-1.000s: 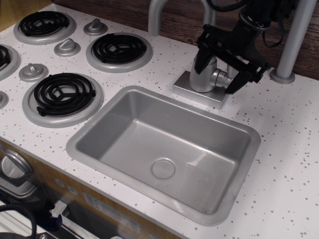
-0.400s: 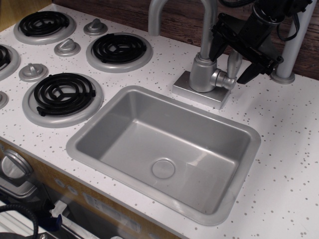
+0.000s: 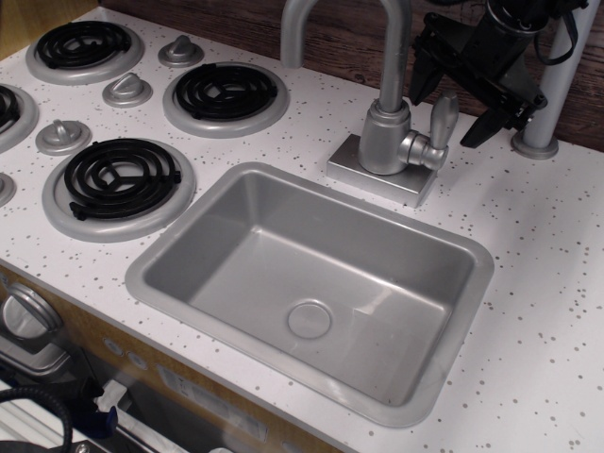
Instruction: Lever vertical to front
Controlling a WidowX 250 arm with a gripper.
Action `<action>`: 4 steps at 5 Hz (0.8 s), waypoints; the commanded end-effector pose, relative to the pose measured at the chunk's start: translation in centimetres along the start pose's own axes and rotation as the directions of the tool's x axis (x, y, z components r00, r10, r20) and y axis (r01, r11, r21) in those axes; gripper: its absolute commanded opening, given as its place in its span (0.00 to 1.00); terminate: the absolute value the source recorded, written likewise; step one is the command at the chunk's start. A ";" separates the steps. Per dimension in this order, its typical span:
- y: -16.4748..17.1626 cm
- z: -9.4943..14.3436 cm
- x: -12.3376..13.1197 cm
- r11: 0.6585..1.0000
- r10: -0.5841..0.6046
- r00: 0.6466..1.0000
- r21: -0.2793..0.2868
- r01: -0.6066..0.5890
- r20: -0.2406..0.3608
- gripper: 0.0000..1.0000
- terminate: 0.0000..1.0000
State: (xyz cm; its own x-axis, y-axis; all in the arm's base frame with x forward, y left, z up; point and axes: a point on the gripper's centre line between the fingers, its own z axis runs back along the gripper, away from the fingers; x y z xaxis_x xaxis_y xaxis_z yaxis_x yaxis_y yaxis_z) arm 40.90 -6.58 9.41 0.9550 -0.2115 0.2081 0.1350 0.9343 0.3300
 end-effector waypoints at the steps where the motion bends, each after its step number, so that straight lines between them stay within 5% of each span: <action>1: 1.4 2.0 1.9 1.000 0.022 0.996 -0.021 -0.020 0.085 1.00 0.00; 4: 1.2 1.3 2.0 0.999 0.024 0.996 -0.031 -0.022 0.082 1.00 0.00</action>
State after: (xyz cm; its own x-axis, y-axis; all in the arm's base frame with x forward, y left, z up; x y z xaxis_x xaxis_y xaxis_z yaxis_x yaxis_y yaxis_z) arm 42.17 -6.17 9.34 0.9474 -0.1987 0.2508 0.1207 0.9479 0.2950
